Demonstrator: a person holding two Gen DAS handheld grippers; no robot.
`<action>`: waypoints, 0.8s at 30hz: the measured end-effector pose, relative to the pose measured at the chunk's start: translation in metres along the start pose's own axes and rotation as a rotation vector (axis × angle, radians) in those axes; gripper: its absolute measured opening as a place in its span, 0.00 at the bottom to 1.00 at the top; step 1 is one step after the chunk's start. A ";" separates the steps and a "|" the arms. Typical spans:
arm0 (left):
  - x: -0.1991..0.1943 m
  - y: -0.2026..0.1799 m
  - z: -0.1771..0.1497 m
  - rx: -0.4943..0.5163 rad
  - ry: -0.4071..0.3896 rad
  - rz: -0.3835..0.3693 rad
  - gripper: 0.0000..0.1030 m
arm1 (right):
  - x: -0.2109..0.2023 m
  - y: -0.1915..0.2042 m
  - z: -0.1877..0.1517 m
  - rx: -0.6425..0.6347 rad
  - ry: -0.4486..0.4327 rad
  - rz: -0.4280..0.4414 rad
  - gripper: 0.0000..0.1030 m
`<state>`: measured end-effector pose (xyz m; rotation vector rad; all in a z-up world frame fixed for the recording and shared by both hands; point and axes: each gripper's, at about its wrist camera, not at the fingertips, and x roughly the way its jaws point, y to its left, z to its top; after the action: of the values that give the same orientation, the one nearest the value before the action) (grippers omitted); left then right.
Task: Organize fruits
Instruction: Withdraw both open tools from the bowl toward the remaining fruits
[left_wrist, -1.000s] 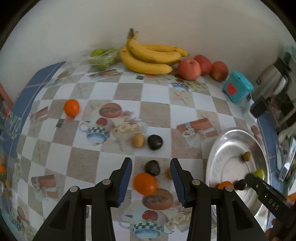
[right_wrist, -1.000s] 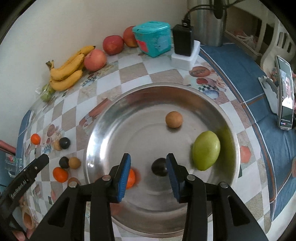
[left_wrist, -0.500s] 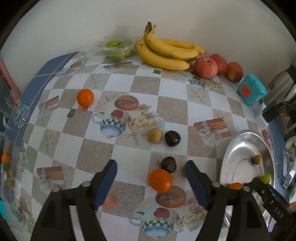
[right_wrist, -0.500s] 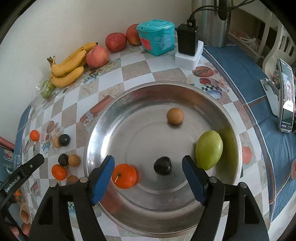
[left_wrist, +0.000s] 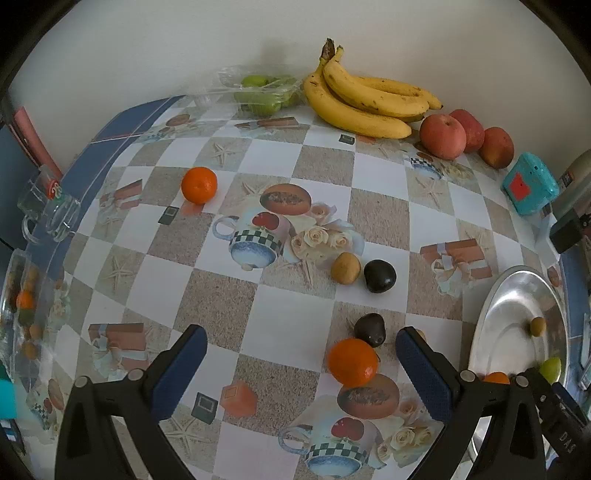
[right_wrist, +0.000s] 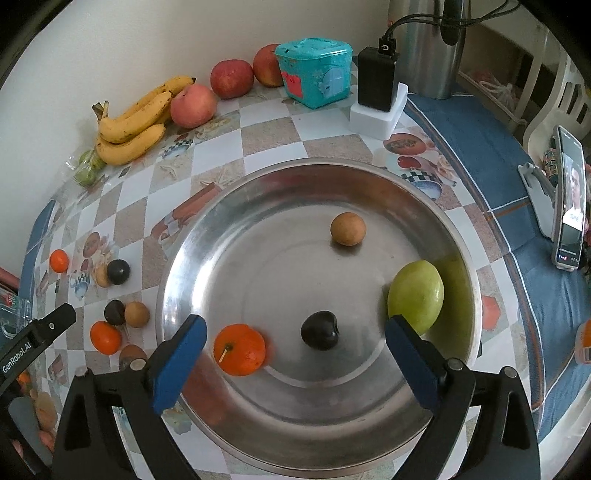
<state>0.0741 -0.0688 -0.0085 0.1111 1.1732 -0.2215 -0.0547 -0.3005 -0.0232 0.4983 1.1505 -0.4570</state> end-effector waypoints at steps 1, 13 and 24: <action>0.000 -0.001 0.000 0.005 0.000 0.001 1.00 | 0.000 0.000 0.000 0.002 -0.001 -0.002 0.95; -0.011 0.016 0.005 0.020 -0.055 0.053 1.00 | -0.006 0.014 0.000 -0.042 -0.013 0.062 0.95; -0.020 0.060 0.011 -0.079 -0.085 0.078 1.00 | -0.009 0.063 -0.008 -0.150 -0.037 0.189 0.95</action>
<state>0.0904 -0.0106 0.0125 0.0773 1.0896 -0.1105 -0.0273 -0.2439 -0.0084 0.4610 1.0813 -0.2145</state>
